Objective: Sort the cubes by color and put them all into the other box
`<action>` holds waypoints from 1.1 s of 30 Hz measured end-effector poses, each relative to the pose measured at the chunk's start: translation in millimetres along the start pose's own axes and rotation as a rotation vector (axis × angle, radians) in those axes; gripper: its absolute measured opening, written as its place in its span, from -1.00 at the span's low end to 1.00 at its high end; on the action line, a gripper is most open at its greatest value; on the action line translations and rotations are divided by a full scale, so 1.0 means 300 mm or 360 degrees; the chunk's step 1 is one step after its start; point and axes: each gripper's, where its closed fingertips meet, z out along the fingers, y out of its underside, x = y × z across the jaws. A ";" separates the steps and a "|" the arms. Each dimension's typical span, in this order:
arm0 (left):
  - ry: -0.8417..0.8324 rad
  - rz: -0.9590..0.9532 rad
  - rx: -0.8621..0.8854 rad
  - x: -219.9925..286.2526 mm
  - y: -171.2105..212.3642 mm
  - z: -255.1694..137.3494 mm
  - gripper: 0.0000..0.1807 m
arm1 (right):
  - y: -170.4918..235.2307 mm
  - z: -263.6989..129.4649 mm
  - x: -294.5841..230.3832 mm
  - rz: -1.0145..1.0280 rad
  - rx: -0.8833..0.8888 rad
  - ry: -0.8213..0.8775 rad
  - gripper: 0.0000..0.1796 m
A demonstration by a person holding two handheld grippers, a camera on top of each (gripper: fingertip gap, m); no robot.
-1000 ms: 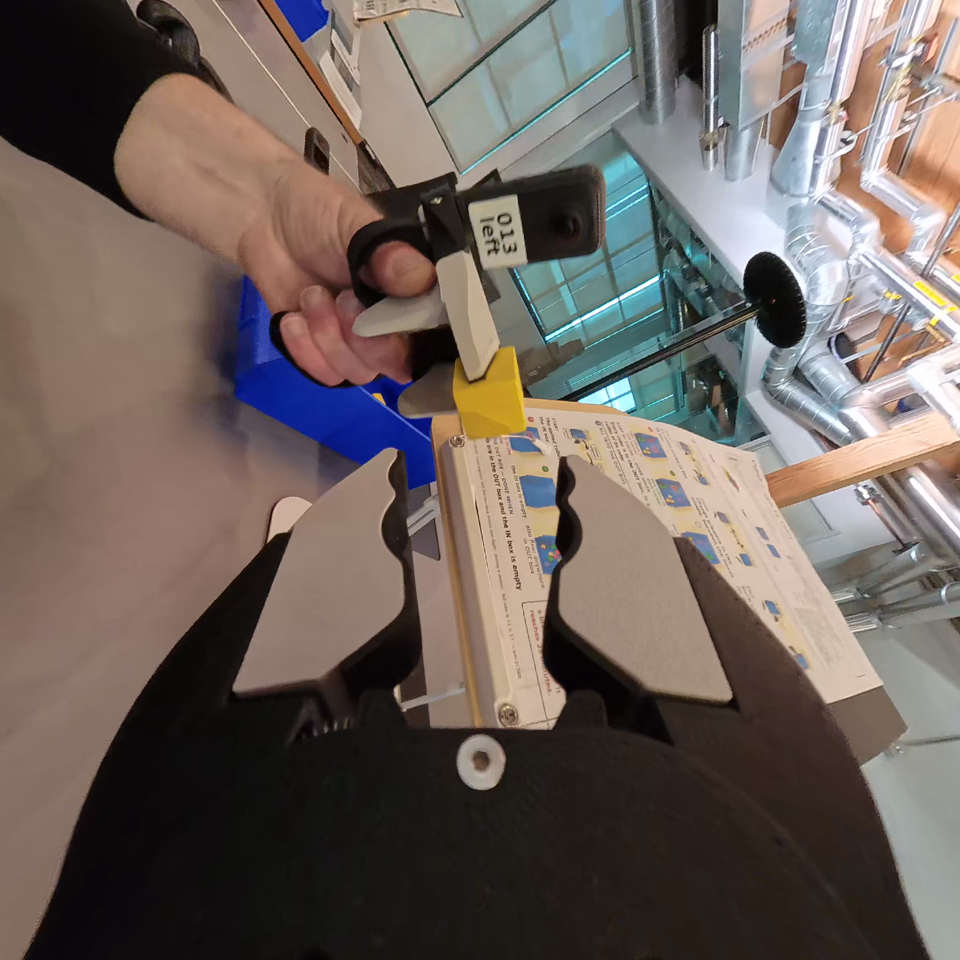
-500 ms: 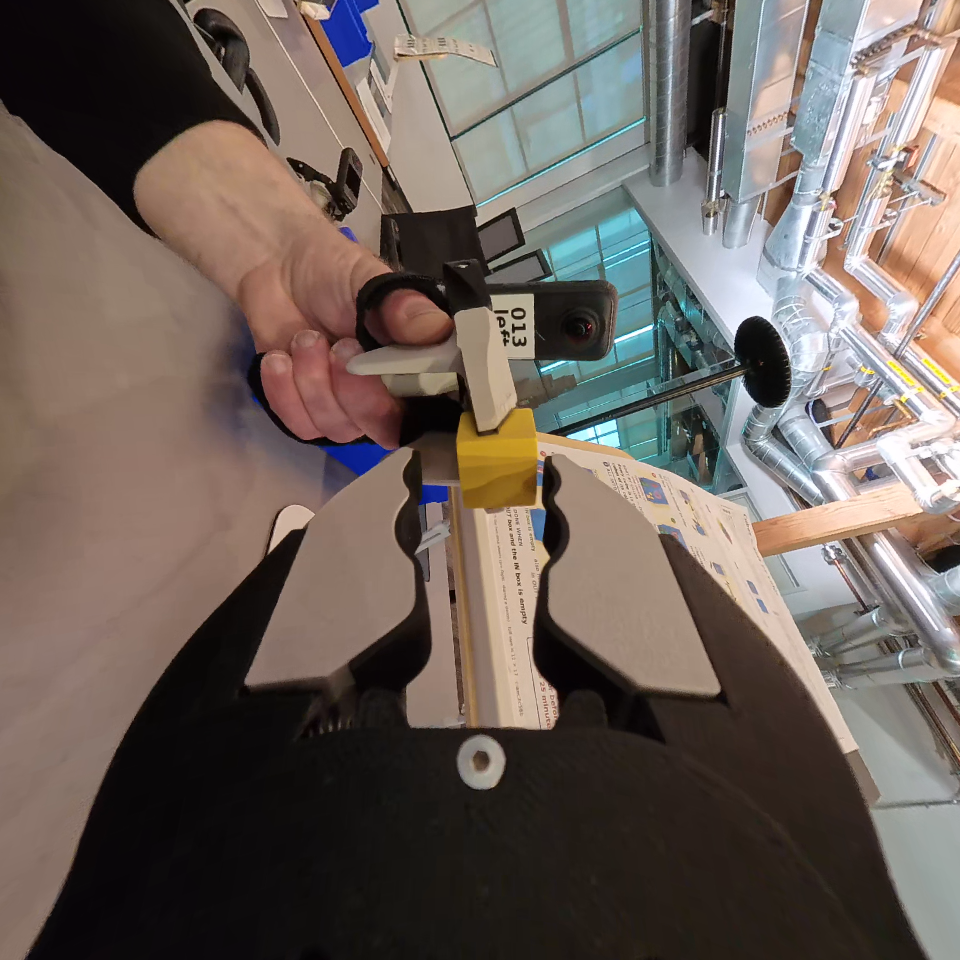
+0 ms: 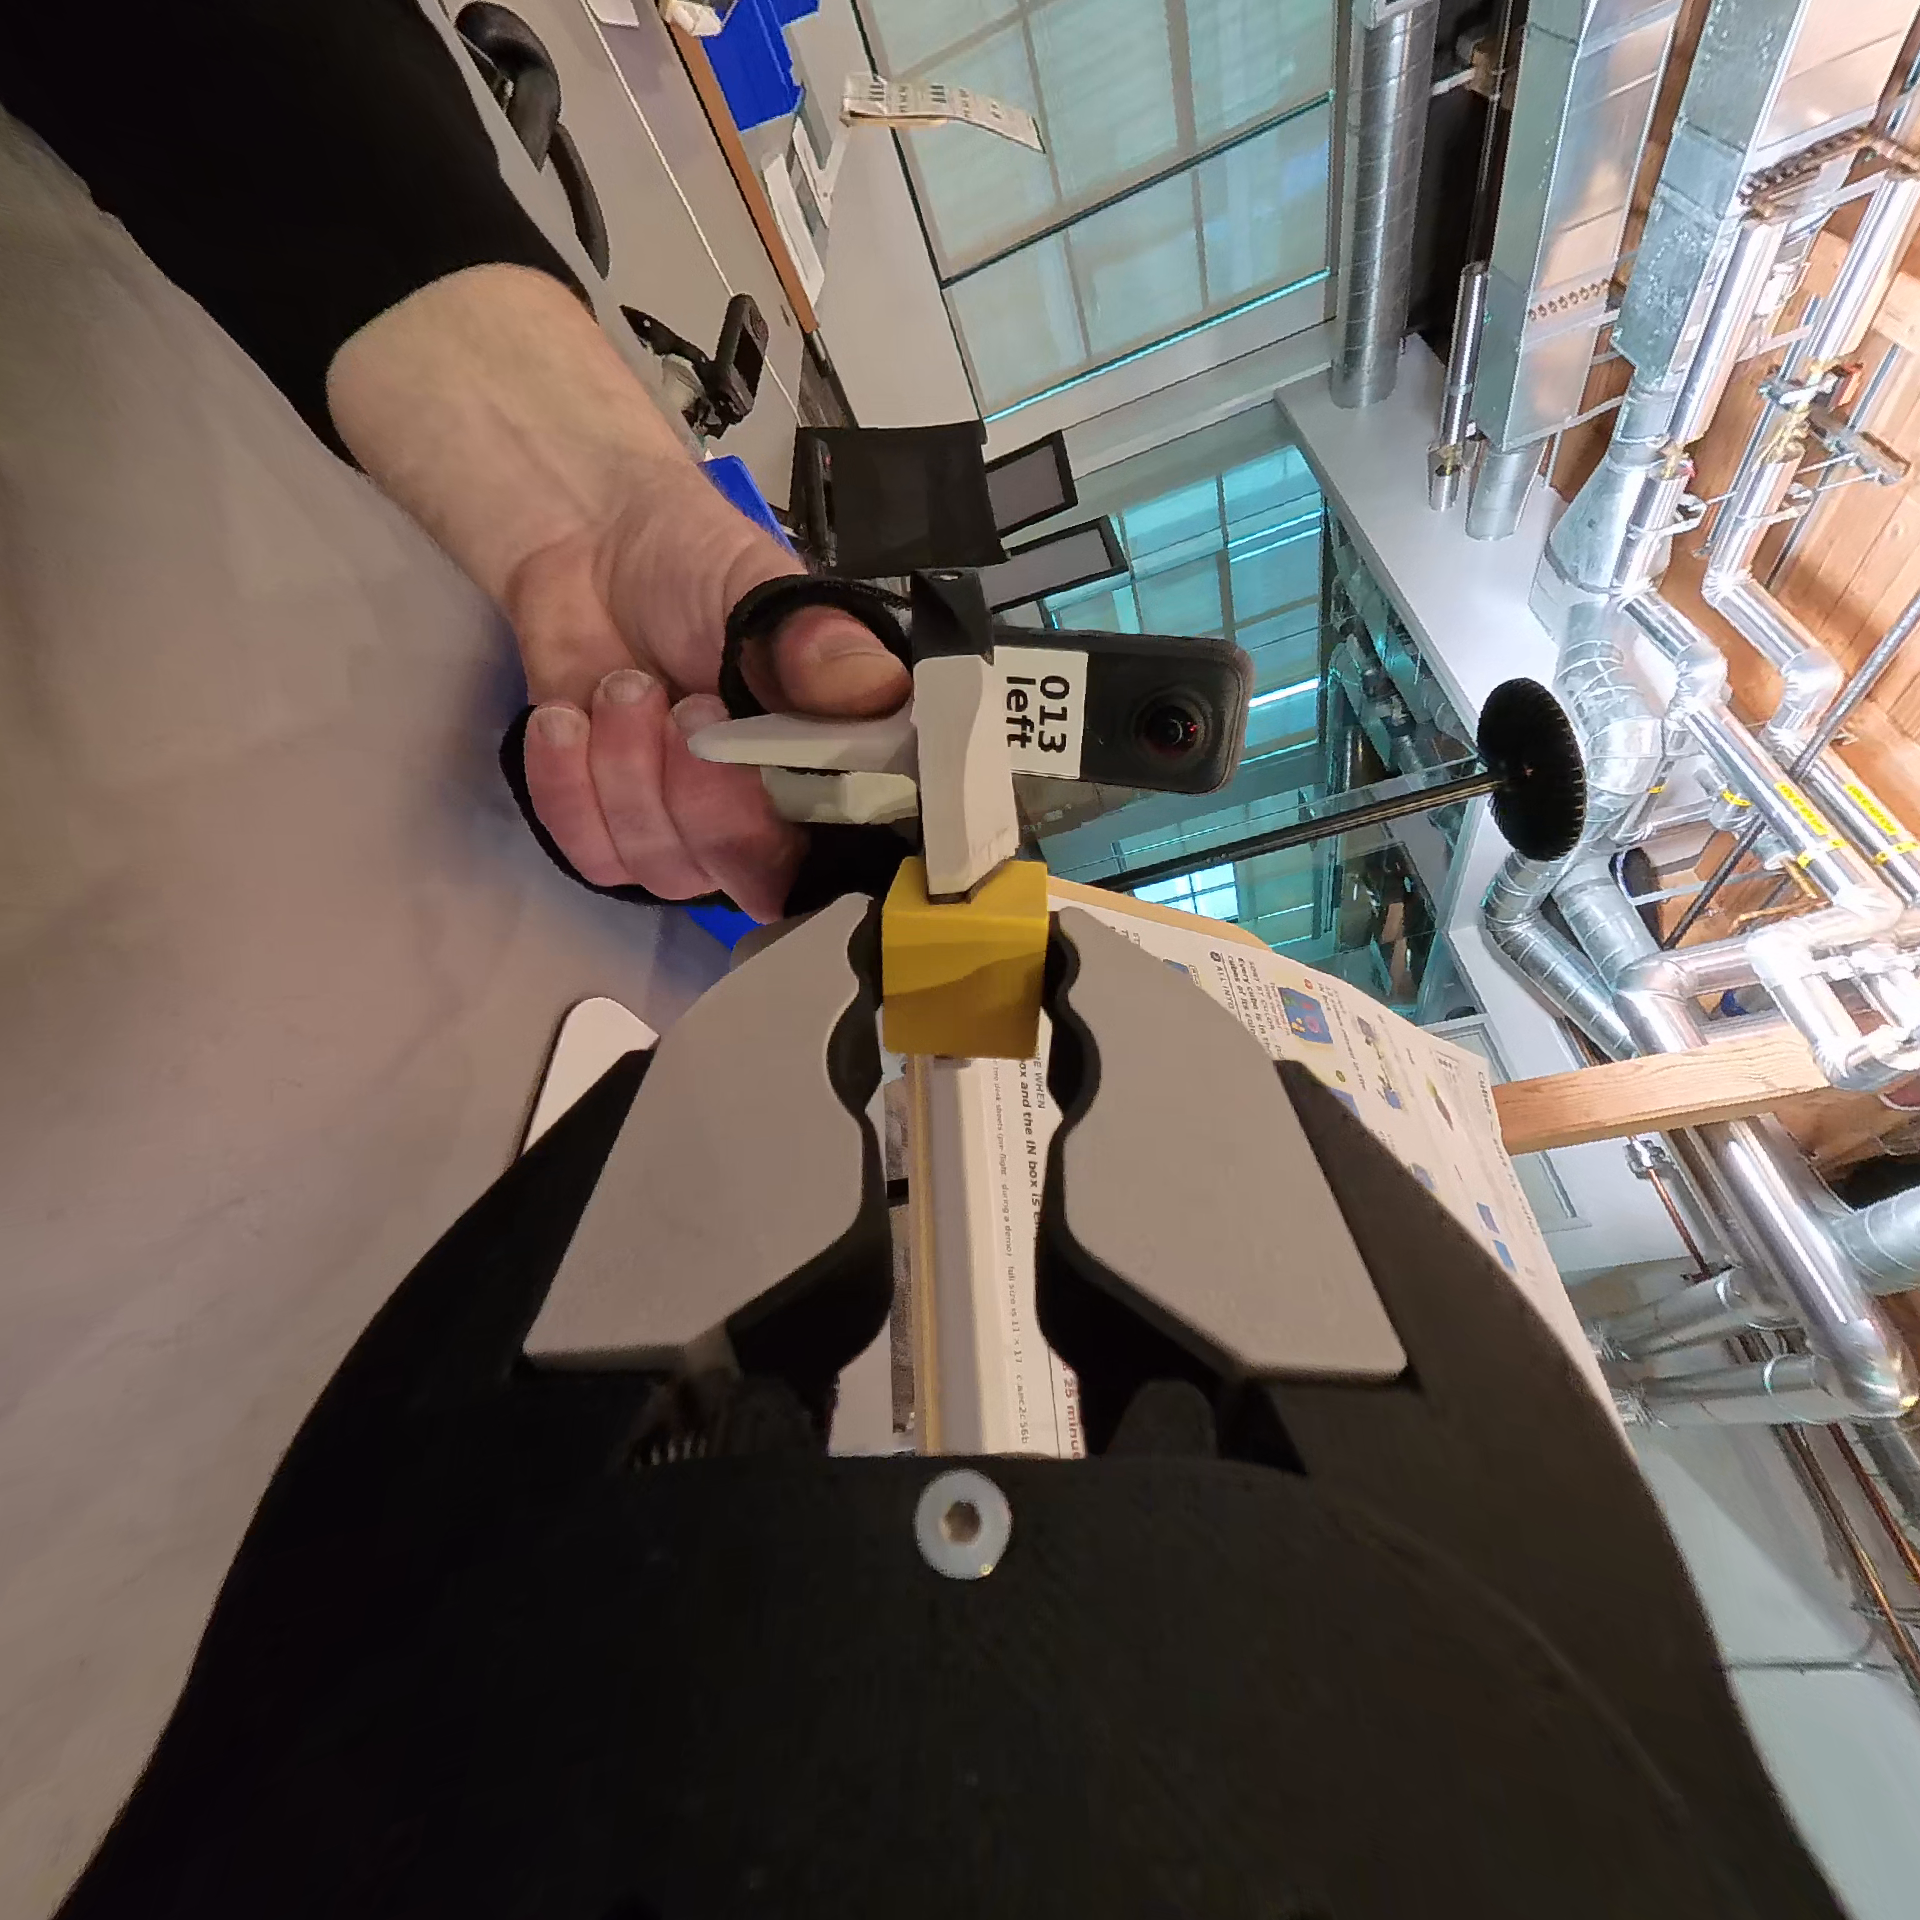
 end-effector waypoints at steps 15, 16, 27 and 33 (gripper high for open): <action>-0.0138 0.0199 -0.0112 -0.005 -0.021 -0.049 -0.74 | 0.067 -0.083 0.121 0.0166 -0.0108 0.0010 -0.68; -0.0170 0.0248 -0.0118 -0.004 -0.029 -0.058 -0.85 | 0.102 -0.107 0.146 0.0213 -0.0154 0.0001 -0.68; -0.0506 0.0607 -0.0422 -0.016 -0.046 -0.102 -1.00 | 0.719 -0.488 0.164 0.0782 -0.0932 -0.0312 -0.68; -0.0532 0.0733 -0.0555 0.006 -0.030 -0.068 -1.00 | 0.982 -0.576 0.014 0.1039 -0.1166 -0.0586 -0.68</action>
